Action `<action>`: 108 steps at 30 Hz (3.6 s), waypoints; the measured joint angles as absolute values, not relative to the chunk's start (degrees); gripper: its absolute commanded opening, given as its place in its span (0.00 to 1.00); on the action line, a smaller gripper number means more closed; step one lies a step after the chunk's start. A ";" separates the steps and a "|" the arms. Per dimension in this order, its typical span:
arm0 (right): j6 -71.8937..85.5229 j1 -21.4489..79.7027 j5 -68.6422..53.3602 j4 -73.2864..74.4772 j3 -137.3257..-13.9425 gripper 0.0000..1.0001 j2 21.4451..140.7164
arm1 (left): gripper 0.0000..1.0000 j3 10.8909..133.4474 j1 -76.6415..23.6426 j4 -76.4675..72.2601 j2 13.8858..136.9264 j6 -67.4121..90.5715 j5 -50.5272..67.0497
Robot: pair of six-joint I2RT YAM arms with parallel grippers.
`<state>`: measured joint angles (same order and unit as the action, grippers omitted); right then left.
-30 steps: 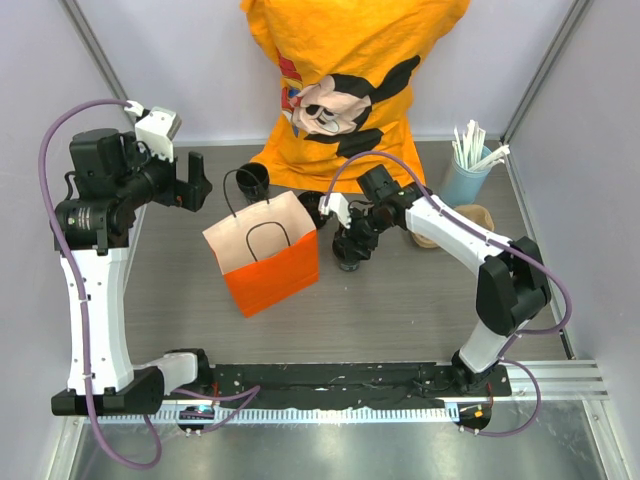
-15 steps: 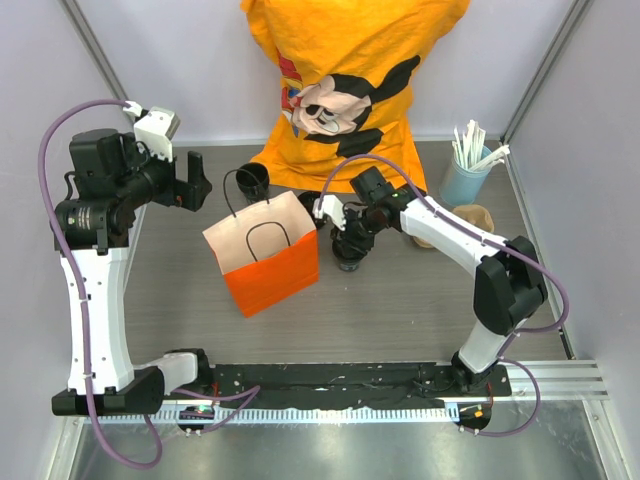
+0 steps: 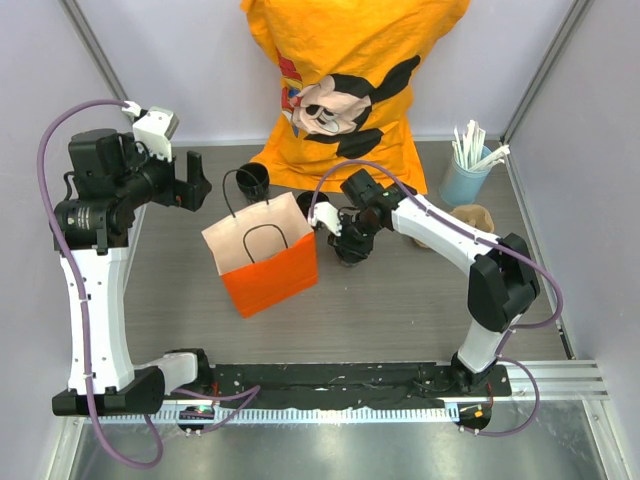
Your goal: Pack the takeout coffee
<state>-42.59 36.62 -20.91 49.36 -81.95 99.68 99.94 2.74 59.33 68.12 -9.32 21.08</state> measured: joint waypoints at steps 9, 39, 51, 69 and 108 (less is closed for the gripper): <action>-42.78 36.62 -15.59 52.77 -83.50 0.26 99.79 | 1.00 99.39 3.16 58.96 68.12 -8.95 22.04; -36.32 33.87 -10.33 59.55 -105.16 0.01 102.06 | 1.00 98.76 3.88 58.48 68.07 -8.12 22.39; -24.43 32.99 -12.14 69.52 -139.50 0.01 106.08 | 1.00 99.00 3.88 56.53 70.46 -11.53 21.45; 1.96 33.32 -46.28 57.49 -140.86 0.01 103.28 | 1.00 95.85 -0.69 53.60 74.04 -14.52 28.77; 11.29 43.03 -27.77 55.42 -128.33 0.01 109.65 | 0.31 93.38 -8.84 51.99 77.30 -13.39 31.53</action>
<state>11.29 43.03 -27.77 55.42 -128.33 109.65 93.38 -8.84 51.99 77.30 -13.39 31.53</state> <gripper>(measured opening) 0.096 0.390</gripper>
